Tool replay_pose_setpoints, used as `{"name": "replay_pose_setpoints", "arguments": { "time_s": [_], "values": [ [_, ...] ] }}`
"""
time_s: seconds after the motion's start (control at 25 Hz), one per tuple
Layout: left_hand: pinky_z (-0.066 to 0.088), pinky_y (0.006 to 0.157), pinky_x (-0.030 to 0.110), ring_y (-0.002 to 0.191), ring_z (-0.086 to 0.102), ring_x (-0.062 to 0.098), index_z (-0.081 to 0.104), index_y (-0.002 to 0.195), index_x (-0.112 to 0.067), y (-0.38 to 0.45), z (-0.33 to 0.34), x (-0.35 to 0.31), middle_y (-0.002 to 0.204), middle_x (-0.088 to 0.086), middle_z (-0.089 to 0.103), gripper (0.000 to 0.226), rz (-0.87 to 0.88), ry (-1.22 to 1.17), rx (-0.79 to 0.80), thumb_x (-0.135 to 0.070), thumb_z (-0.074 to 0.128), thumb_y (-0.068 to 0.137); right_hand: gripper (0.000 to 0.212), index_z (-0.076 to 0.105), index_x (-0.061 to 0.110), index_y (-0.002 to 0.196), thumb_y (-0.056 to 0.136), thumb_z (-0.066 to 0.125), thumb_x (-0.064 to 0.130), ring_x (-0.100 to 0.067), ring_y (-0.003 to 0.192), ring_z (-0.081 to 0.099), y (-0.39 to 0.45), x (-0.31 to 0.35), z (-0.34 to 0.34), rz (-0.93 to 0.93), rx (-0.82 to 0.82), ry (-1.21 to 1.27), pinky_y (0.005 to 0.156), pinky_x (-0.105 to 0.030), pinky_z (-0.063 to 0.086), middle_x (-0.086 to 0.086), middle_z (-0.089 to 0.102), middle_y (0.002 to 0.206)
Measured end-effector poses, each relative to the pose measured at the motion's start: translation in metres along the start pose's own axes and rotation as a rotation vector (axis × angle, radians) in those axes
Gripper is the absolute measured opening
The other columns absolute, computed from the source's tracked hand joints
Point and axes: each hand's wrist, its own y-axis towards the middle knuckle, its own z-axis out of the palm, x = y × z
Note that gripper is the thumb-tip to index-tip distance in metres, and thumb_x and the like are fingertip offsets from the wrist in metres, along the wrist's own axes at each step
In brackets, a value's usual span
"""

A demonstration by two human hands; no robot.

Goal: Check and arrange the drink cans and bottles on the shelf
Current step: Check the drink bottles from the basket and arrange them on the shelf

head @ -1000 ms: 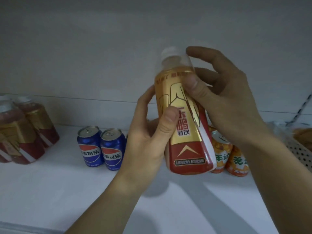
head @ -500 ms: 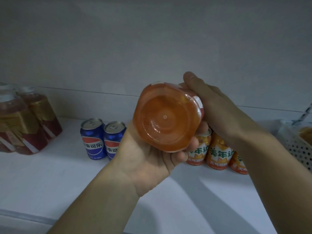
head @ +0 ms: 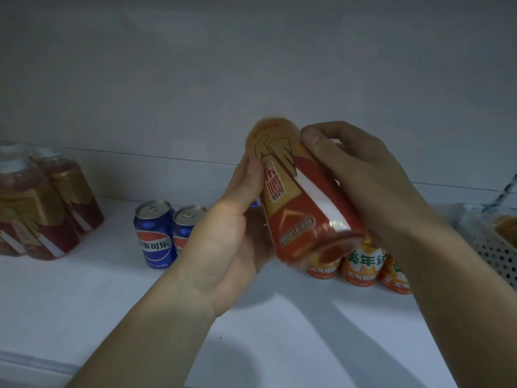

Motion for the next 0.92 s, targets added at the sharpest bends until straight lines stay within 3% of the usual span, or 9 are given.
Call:
{"name": "replay_pose_setpoints", "arguments": {
  "time_s": [0.08,0.28,0.36,0.44,0.56,0.76,0.92],
  "values": [
    [0.041,0.111,0.057,0.131,0.058,0.024,0.055,0.139,-0.039,0.003,-0.004,0.002,0.141,-0.001,0.061,0.043,0.046,-0.009,-0.048,-0.043,0.050,0.096,0.021,0.069,0.029,0.112,0.096,0.065,0.042,-0.008,0.081,0.077,0.000,0.001,-0.001,-0.028,-0.010,0.039,0.067,-0.018,0.060,0.003,0.079,0.094],
    [0.049,0.104,0.054,0.121,0.066,0.023,0.045,0.146,-0.041,0.002,-0.002,0.003,0.132,-0.001,0.068,0.047,0.159,0.028,-0.083,-0.035,0.046,0.099,0.042,0.068,0.025,0.115,0.078,0.072,0.046,-0.015,0.090,0.077,0.000,0.000,0.001,-0.102,-0.045,0.075,0.075,-0.033,0.065,0.000,0.078,0.104],
    [0.051,0.101,0.050,0.118,0.068,0.020,0.041,0.147,-0.044,0.003,-0.001,0.004,0.128,-0.003,0.070,0.053,0.222,0.084,-0.101,-0.034,0.049,0.095,0.038,0.068,0.024,0.116,0.084,0.077,0.043,-0.017,0.093,0.077,0.000,-0.001,0.000,-0.127,-0.027,0.105,0.078,-0.039,0.064,0.000,0.078,0.107],
    [0.058,0.093,0.043,0.110,0.071,0.019,0.043,0.144,-0.044,0.003,0.000,0.003,0.119,-0.002,0.074,0.056,0.303,0.161,-0.132,-0.033,0.055,0.090,0.031,0.067,0.021,0.117,0.089,0.071,0.033,-0.017,0.095,0.076,0.001,-0.001,-0.002,-0.154,0.018,0.168,0.077,-0.035,0.060,0.000,0.079,0.107],
    [0.062,0.078,0.031,0.101,0.074,0.016,0.054,0.132,-0.041,0.001,-0.002,0.001,0.111,-0.003,0.076,0.055,0.430,0.323,-0.202,-0.038,0.069,0.080,0.038,0.062,0.015,0.124,0.088,0.067,0.027,-0.019,0.095,0.077,-0.001,0.002,-0.001,-0.169,0.061,0.239,0.078,-0.031,0.059,-0.004,0.079,0.106],
    [0.062,0.083,0.038,0.108,0.071,0.019,0.059,0.131,-0.034,-0.003,-0.008,0.004,0.119,-0.006,0.073,0.058,0.475,0.451,-0.211,-0.044,0.079,0.077,0.057,0.060,0.017,0.130,0.078,0.079,0.032,-0.022,0.098,0.078,-0.010,0.006,0.004,-0.212,0.071,0.197,0.084,-0.040,0.064,-0.004,0.079,0.110],
    [0.061,0.084,0.035,0.109,0.071,0.018,0.058,0.134,-0.031,-0.012,-0.011,0.000,0.119,-0.006,0.073,0.054,0.486,0.443,-0.147,-0.041,0.074,0.084,0.052,0.062,0.016,0.128,0.081,0.076,0.032,-0.021,0.103,0.076,-0.017,0.013,0.009,-0.233,0.083,0.194,0.089,-0.042,0.063,-0.005,0.078,0.113]
  ]
}}
